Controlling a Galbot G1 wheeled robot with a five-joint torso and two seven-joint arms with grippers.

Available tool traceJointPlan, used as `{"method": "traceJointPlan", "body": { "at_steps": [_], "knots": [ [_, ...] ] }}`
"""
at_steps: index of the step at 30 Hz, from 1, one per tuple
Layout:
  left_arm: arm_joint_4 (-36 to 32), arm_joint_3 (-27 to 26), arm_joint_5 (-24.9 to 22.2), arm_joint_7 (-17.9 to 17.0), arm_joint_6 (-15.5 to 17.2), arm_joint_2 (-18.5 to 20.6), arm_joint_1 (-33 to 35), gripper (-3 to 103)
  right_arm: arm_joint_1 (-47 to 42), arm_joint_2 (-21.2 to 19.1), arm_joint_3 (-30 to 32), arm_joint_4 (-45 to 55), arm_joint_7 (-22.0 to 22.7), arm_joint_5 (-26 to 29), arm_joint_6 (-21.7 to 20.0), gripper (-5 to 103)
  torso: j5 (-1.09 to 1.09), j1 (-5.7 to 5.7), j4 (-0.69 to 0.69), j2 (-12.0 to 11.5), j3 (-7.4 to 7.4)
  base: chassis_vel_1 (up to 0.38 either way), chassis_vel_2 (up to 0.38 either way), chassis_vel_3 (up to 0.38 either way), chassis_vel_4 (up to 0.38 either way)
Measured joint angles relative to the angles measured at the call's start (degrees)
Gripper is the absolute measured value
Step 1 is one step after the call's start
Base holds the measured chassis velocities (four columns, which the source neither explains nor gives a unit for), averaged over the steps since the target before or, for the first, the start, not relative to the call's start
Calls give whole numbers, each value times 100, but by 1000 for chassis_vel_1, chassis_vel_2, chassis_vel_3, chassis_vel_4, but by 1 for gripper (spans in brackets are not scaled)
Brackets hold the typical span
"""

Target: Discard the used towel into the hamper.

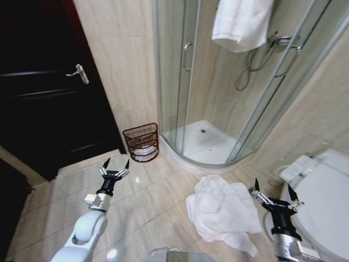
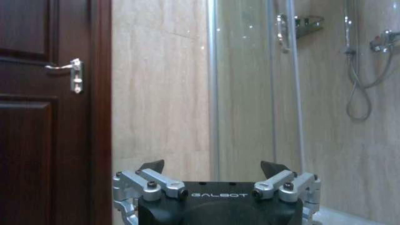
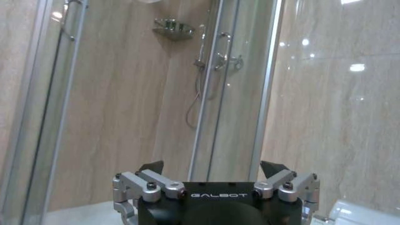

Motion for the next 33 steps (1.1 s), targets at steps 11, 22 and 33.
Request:
{"method": "traceJointPlan", "body": {
  "at_steps": [11,22,33],
  "knots": [
    [-54,86,23,5,-45,-89,48,100,40,0,10,36,184,2,12,100,6,3,5,-1,1,-132,-162,162,133],
    [-99,87,149,7,70,-82,17,100,45,0,3,159,233,-2,17,100,1,0,3,0,0,46,19,-42,-1],
    [-105,106,39,-43,169,-90,-52,100,51,0,-20,187,227,-35,25,100,1,1,1,1,2,-33,-8,0,-2]
  ]
}}
